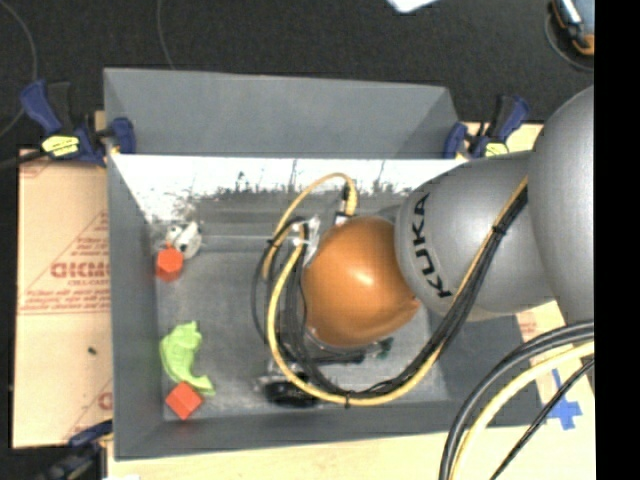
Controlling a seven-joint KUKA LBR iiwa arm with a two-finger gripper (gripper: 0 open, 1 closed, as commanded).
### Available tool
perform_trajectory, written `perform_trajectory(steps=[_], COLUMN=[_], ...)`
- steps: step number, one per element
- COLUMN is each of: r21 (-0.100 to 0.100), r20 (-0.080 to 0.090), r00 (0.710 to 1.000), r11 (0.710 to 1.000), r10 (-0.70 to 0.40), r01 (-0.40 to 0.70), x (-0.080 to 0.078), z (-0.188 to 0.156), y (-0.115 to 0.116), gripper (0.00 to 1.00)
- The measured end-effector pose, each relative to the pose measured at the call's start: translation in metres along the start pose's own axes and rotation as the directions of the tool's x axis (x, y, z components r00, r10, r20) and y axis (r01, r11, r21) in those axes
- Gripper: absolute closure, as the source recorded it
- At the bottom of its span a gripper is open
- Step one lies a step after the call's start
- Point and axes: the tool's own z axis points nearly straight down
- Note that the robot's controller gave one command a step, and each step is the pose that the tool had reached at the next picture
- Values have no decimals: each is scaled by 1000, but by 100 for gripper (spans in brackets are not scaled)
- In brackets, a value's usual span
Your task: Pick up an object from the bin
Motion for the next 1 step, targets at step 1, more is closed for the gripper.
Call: perform_trajectory(steps=[1], r21=[-2], r20=[-1], r00=[1000], r11=[1000], r10=[1], r01=[-1], x=[0], z=[-19], y=[1], gripper=[100])
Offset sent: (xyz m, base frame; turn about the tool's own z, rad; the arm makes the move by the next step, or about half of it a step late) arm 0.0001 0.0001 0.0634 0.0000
